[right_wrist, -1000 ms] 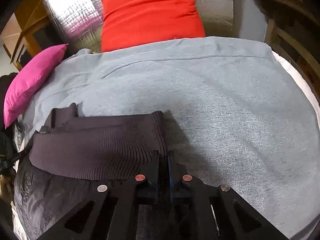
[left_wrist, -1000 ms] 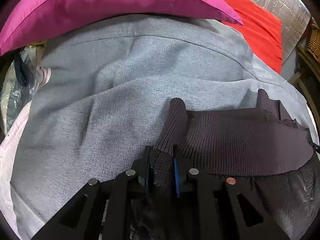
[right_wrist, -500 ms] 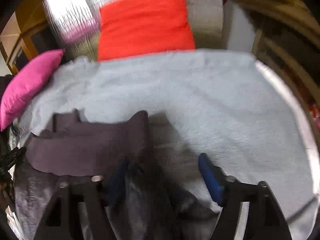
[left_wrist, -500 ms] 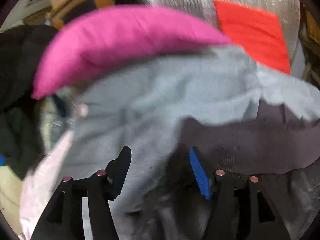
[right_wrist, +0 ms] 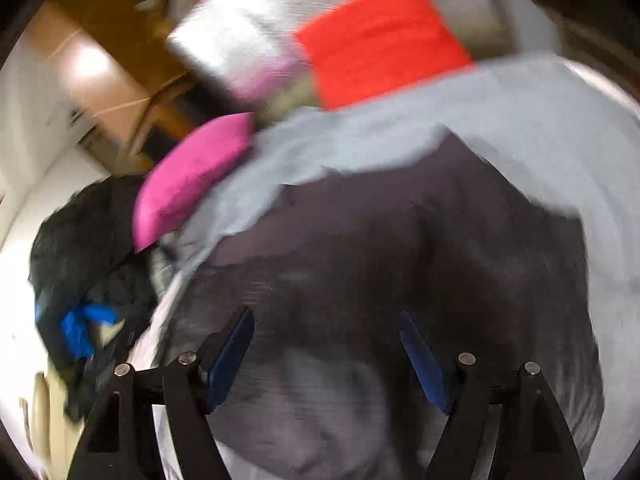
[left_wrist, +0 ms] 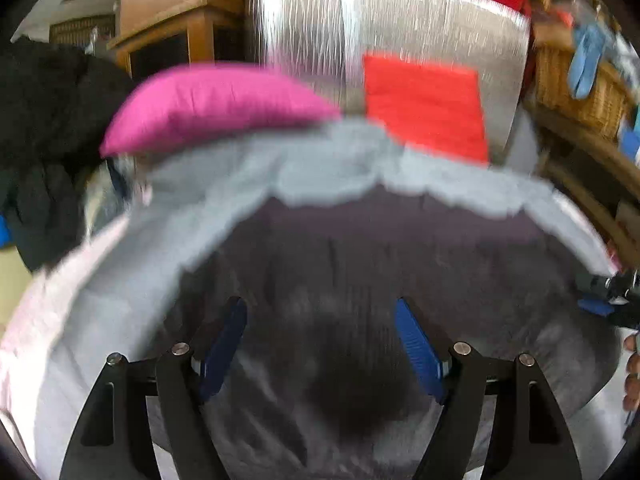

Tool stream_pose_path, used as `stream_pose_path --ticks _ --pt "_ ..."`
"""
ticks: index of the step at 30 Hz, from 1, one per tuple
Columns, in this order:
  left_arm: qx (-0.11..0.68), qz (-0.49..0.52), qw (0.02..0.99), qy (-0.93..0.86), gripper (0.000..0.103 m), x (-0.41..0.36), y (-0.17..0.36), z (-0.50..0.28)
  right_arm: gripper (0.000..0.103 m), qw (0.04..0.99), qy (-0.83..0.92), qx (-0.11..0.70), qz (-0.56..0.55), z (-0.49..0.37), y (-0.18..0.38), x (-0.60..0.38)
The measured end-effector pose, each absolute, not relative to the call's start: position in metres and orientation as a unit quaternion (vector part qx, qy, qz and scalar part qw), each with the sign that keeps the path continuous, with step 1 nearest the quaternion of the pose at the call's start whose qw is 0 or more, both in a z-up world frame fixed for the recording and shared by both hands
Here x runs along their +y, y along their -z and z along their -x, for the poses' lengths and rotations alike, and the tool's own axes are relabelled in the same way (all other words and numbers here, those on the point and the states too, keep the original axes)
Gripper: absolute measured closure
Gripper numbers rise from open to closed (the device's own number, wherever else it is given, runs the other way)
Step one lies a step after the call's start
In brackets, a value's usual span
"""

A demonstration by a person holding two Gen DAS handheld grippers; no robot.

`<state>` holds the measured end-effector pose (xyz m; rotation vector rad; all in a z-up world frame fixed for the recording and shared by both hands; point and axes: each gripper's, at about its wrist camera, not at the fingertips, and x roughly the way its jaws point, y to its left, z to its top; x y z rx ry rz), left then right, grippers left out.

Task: Fold large clothes
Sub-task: 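Spread the jacket flat on the blanket with both tools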

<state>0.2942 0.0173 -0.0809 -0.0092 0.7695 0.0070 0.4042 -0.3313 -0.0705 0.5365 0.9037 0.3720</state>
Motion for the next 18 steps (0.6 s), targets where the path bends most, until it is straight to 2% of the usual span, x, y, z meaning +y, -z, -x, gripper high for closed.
stream_pose_path --ticks 1,2,3,5,7,10,12,14,18 --pt "0.414 -0.002 0.910 -0.011 0.025 0.013 0.102 -0.303 0.026 0.843 -0.164 0.437 -0.268 -0.407 0.083 -0.340" --pt "0.436 0.009 0.900 -0.009 0.025 0.014 0.121 -0.308 0.033 0.831 -0.167 0.443 -0.293 -0.409 0.096 -0.349" --pt "0.428 0.011 0.904 -0.012 0.023 0.015 0.129 -0.308 0.038 0.826 -0.164 0.439 -0.313 -0.409 0.102 -0.357" --pt "0.405 -0.028 0.914 -0.022 0.022 0.006 0.135 -0.305 0.063 0.826 -0.138 0.440 -0.324 -0.408 0.104 -0.367" --pt "0.412 -0.023 0.911 -0.025 0.022 0.007 0.133 -0.309 0.071 0.824 -0.131 0.437 -0.335 -0.406 0.111 -0.373" --pt "0.432 -0.008 0.902 -0.013 0.023 0.012 0.121 -0.313 0.072 0.812 -0.136 0.430 -0.371 -0.404 0.118 -0.380" --pt "0.431 0.014 0.902 -0.013 0.023 0.018 0.108 -0.307 0.066 0.818 -0.119 0.434 -0.359 -0.397 0.105 -0.377" --pt "0.401 0.045 0.915 -0.018 0.023 0.025 0.089 -0.289 0.014 0.840 -0.109 0.420 -0.325 -0.385 0.082 -0.371" --pt "0.349 0.050 0.936 -0.004 0.023 0.020 0.064 -0.258 0.011 0.889 -0.127 0.364 -0.246 -0.344 0.035 -0.336"
